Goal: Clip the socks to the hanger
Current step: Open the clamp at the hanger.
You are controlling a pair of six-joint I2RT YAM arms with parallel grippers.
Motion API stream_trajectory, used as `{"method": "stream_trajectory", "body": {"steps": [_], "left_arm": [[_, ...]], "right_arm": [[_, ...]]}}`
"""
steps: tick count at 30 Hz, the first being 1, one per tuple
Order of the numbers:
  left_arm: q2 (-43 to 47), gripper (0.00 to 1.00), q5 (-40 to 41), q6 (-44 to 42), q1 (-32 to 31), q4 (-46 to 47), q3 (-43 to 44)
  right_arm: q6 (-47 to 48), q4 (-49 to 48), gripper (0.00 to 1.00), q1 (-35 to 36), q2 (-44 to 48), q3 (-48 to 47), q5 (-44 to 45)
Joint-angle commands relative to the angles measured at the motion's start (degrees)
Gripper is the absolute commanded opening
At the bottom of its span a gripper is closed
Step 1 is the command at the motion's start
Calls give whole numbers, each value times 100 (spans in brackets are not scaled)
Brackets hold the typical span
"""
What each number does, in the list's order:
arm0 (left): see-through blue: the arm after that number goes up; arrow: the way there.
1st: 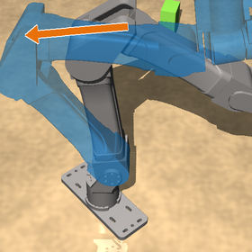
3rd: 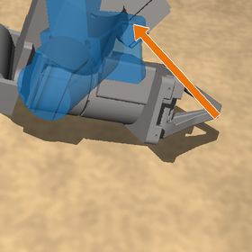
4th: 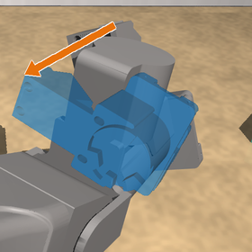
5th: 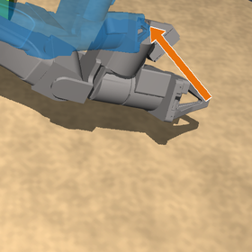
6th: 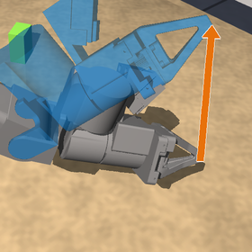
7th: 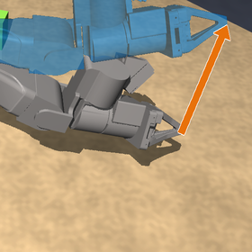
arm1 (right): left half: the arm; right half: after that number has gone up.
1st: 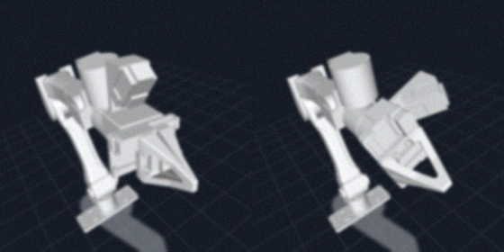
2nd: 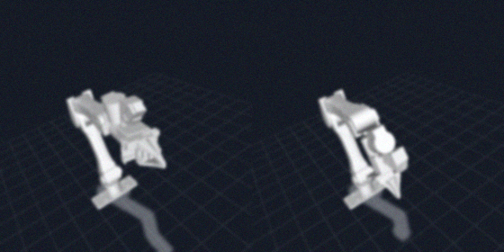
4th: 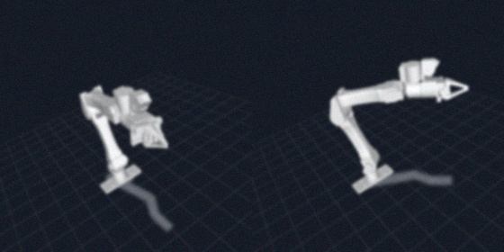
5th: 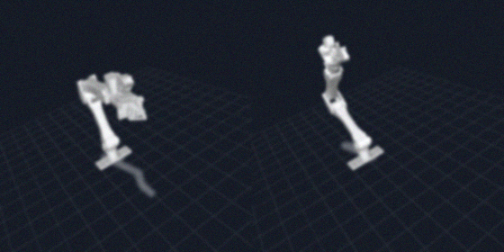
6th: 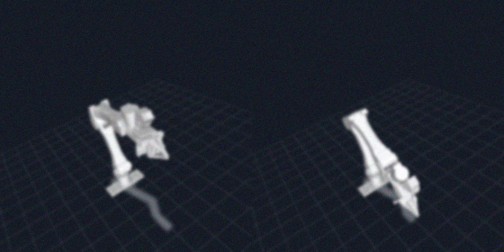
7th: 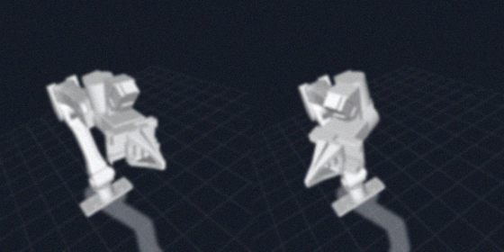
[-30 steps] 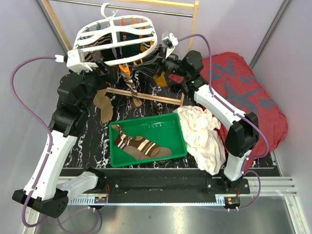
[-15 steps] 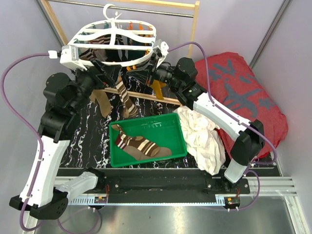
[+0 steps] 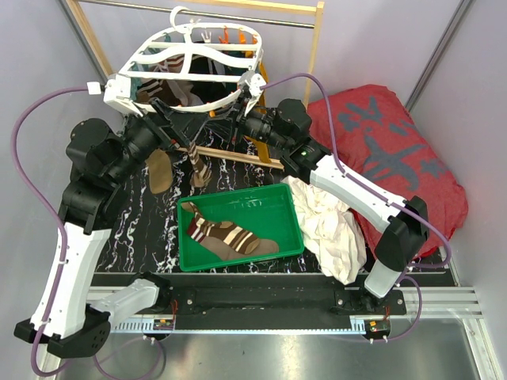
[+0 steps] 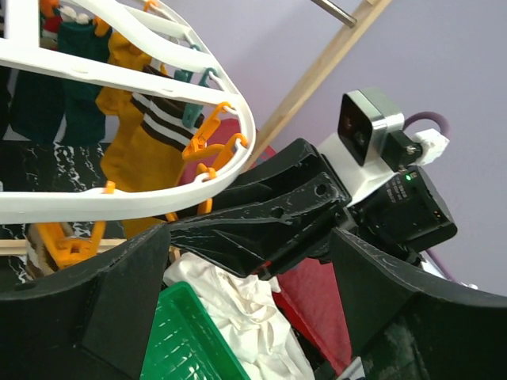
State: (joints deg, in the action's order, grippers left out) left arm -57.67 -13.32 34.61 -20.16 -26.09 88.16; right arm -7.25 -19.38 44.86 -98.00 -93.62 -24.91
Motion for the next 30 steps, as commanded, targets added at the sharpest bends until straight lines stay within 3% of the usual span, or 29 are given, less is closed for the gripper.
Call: {"method": "stream_trajectory", "body": {"steps": [1, 11, 15, 27, 30], "left_arm": [[-69, 84, -268, 178, 4, 192, 123], [-236, 83, 181, 221, -5, 384, -308], [-324, 83, 172, 248, -5, 455, -326], [-394, 82, 383, 222, -5, 640, -291], [-412, 81, 392, 248, -5, 710, -247]], "right_arm": [[74, 74, 24, 67, 0, -279, 135], [30, 83, 38, 75, 52, -157, 65], [13, 22, 38, 75, 96, -51, 30], [101, 13, 1, 75, 96, -130, -41], [92, 13, 0, 84, 123, -104, 3]]}}
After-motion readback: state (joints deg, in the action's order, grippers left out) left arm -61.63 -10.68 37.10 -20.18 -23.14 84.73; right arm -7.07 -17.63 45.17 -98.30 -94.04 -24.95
